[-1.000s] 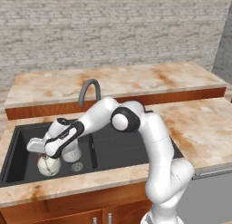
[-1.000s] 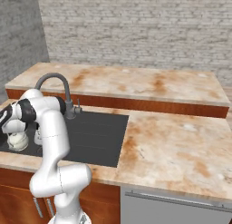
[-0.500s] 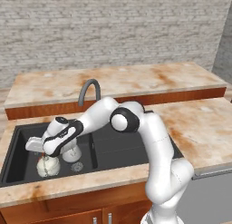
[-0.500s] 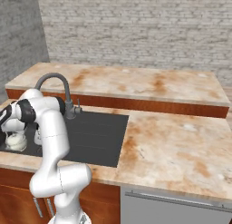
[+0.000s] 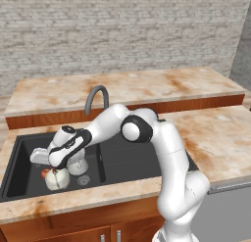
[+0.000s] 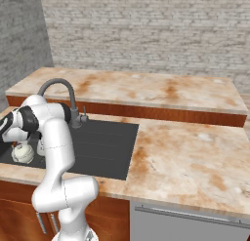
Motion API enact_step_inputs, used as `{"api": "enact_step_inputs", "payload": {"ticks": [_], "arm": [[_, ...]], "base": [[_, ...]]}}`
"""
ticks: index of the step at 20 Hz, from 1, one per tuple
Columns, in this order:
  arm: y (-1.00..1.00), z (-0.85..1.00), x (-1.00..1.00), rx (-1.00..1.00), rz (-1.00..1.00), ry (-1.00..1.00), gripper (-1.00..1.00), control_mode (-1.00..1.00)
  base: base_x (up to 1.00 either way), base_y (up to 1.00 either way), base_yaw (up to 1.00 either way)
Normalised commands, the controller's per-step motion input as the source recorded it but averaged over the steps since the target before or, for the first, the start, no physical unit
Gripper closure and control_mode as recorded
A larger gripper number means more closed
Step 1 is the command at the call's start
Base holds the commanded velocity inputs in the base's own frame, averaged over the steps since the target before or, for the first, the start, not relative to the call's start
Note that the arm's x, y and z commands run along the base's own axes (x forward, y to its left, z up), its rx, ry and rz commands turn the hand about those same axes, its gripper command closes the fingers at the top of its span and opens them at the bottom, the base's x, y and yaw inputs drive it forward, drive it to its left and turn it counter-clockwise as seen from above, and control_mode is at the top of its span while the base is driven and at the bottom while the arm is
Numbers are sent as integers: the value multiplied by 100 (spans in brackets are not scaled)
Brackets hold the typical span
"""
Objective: Pick the kettle and kettle and place them in the sink. Then turn on the water.
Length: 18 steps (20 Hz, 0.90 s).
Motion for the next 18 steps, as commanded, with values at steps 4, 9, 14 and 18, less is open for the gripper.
{"api": "enact_step_inputs", "payload": {"ticks": [4,9,14,18], "arm": [[-19,-7,0,-5,0,0,-100,-100],[-5,-30,0,-8,0,0,-100,-100],[-6,-21,0,-5,0,0,-100,-100],[-38,0,0,-3,0,0,-100,-100]], "base": [[0,0,0],[0,0,0],[0,0,0],[0,0,0]]}}
